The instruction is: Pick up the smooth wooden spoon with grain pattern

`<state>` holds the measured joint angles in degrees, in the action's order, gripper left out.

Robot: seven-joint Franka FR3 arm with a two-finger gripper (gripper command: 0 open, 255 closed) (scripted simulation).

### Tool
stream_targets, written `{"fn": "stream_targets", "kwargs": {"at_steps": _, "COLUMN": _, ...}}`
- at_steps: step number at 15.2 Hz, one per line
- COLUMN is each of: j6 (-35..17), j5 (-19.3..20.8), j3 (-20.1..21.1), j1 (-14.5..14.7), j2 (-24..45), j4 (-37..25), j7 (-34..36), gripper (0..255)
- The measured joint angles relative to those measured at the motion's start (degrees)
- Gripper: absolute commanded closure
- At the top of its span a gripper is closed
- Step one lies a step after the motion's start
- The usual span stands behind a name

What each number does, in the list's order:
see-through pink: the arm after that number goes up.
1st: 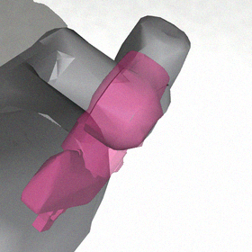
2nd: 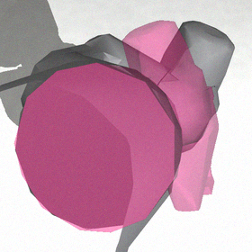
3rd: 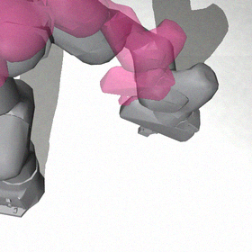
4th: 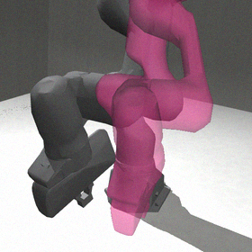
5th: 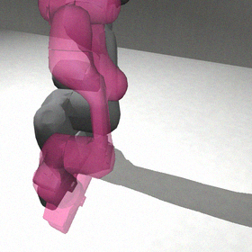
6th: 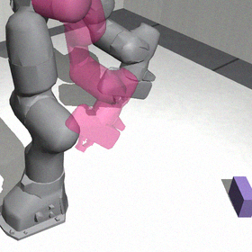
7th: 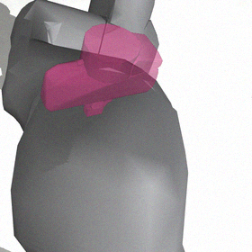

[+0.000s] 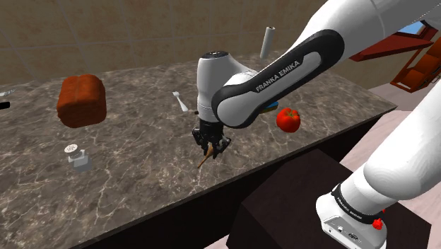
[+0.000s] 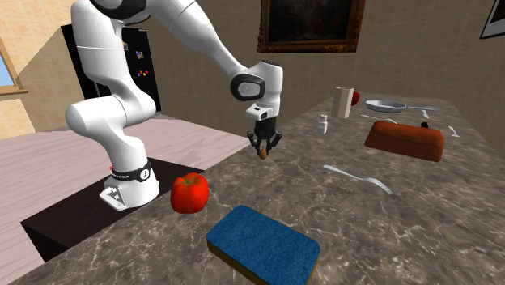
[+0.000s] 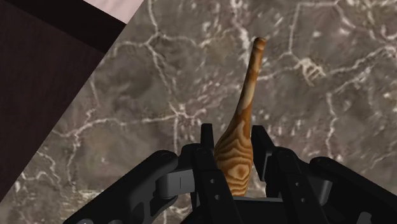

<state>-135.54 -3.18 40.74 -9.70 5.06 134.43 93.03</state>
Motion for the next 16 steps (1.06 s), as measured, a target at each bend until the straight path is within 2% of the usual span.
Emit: {"fn": "stream_targets", "kwargs": {"at_steps": 16, "j6": 11.8, "j5": -6.7, "j3": -0.2, "j1": -0.6, "j2": -9.3, "j4": -4.3, "j7": -4.4, "gripper": 255}}
